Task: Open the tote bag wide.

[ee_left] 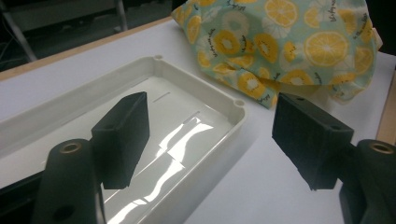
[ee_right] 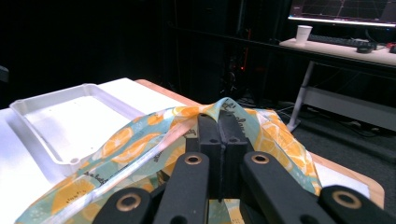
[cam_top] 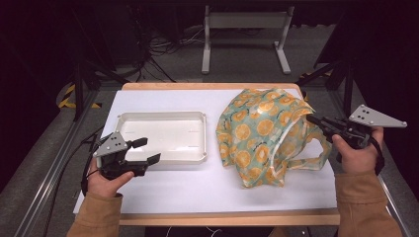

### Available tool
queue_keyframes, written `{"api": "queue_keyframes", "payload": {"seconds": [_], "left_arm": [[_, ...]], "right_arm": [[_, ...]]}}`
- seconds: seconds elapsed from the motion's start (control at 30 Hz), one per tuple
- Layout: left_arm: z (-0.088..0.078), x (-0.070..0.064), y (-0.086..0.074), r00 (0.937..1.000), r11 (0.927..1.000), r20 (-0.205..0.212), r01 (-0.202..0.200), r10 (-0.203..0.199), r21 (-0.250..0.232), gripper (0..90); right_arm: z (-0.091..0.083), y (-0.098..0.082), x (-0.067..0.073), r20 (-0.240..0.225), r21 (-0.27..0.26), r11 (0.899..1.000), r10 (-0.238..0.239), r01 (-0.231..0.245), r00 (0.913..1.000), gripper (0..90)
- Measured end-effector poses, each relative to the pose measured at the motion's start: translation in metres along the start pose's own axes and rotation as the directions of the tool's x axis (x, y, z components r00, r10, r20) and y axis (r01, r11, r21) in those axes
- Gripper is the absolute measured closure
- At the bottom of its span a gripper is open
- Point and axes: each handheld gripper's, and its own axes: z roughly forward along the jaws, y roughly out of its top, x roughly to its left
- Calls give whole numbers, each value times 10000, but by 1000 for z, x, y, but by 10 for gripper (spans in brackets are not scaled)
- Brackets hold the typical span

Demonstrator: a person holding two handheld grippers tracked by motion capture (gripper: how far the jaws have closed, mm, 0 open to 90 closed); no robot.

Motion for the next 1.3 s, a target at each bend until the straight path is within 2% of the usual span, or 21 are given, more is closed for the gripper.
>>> {"api": "queue_keyframes", "payload": {"seconds": [0.03, 0.13, 0.3, 0.37, 0.43, 0.53, 0.6, 0.67, 0.7, 0.9, 1.03, 1.17, 1.3], "left_arm": [[1, 1, 0, 9998, 10000, 209, 67, -67, 18, 288], [2, 1, 2, 9991, 9998, 418, 101, -94, -168, 296], [7, -4, 8, 9980, 9985, 629, 143, -110, -519, 283], [8, -5, 8, 9974, 9980, 697, 202, -160, -603, 283], [11, -7, 11, 9970, 9980, 763, 178, -131, -606, 283], [15, -9, 14, 9963, 9979, 852, 104, -50, -635, 285], [17, -10, 15, 9960, 9974, 893, 116, -52, -714, 285], [18, -10, 17, 9933, 9946, 1112, 422, -315, -950, 283], [18, -10, 18, 9928, 9939, 1159, 430, -311, -1020, 283], [24, -13, 24, 9933, 9881, 1123, 450, -286, -1467, 246], [30, -16, 28, 9930, 9923, 1149, 400, -264, -1176, 175], [34, -17, 29, 9938, 9926, 1092, 314, -185, -1175, 125], [37, -18, 31, 9960, 9940, 892, -1, 99, -1091, 101]], "right_arm": [[1, 2, 1, -7, 49, 9999, -138, 138, 9999, 900], [2, 7, 3, 31, 171, 9993, -342, 342, 9994, 900], [6, 16, 5, -121, 276, 9988, -411, 415, 9991, 899], [9, 20, 7, -71, 362, 9961, -803, 805, 9967, 897], [10, 23, 8, -117, 343, 9956, -872, 875, 9961, 898], [16, 30, 11, -388, 433, 9953, -846, 862, 9957, 900], [17, 32, 12, -385, 404, 9955, -844, 860, 9957, 900], [22, 38, 15, -476, 333, 9968, -712, 729, 9963, 900], [24, 41, 16, -555, 320, 9979, -550, 568, 9969, 900], [36, 53, 21, -909, 344, 9977, -553, 587, 9943, 900], [44, 61, 27, -1103, 373, 9962, -740, 785, 9911, 900], [51, 68, 31, -1272, 356, 9949, -891, 943, 9879, 900], [56, 75, 35, -1433, 347, 9938, -994, 1053, 9847, 900]]}}
